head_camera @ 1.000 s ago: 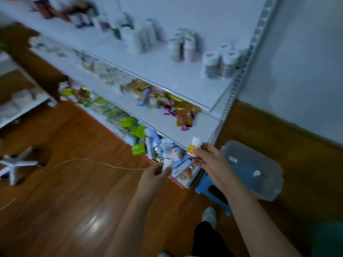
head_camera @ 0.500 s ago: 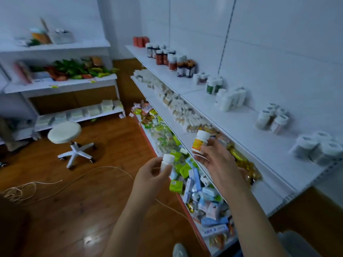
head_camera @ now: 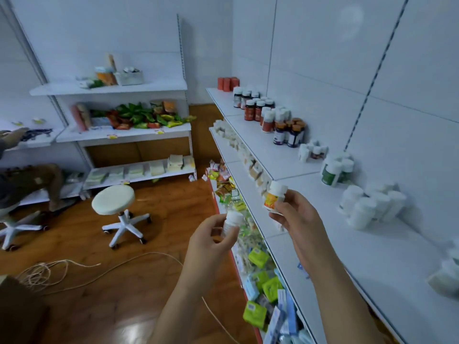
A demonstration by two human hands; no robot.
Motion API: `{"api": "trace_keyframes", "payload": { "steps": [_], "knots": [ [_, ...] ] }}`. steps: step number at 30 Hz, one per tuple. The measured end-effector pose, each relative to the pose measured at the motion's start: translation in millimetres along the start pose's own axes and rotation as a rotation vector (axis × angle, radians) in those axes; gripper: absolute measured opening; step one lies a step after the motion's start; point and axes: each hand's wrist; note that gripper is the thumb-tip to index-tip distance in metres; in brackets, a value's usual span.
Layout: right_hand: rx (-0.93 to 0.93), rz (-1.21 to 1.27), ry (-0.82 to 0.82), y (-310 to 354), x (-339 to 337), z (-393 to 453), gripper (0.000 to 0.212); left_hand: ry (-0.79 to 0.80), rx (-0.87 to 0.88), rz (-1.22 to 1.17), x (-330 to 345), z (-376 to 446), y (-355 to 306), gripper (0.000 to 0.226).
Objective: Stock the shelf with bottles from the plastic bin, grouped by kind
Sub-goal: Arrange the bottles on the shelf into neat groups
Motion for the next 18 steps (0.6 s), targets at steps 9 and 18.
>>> {"api": "trace_keyframes", "payload": {
  "steps": [9, 18],
  "knots": [
    [0.072, -0.029, -0.003, -61, 37, 124, 0.021, -0.023, -0.071, 0.027, -2, 134, 44, 0.027],
    [0.039, -0.049, -0.046, -95, 118, 297, 0.026, 0.044, -0.007, 0.029, -32, 343, 43, 0.030]
  ]
}}
Point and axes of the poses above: each hand's wrist, its own z-axis towards the middle knuckle, its own x-axis out of the palm, y = z × x, and after that the axes turned 7 degrees about -x, right-handed
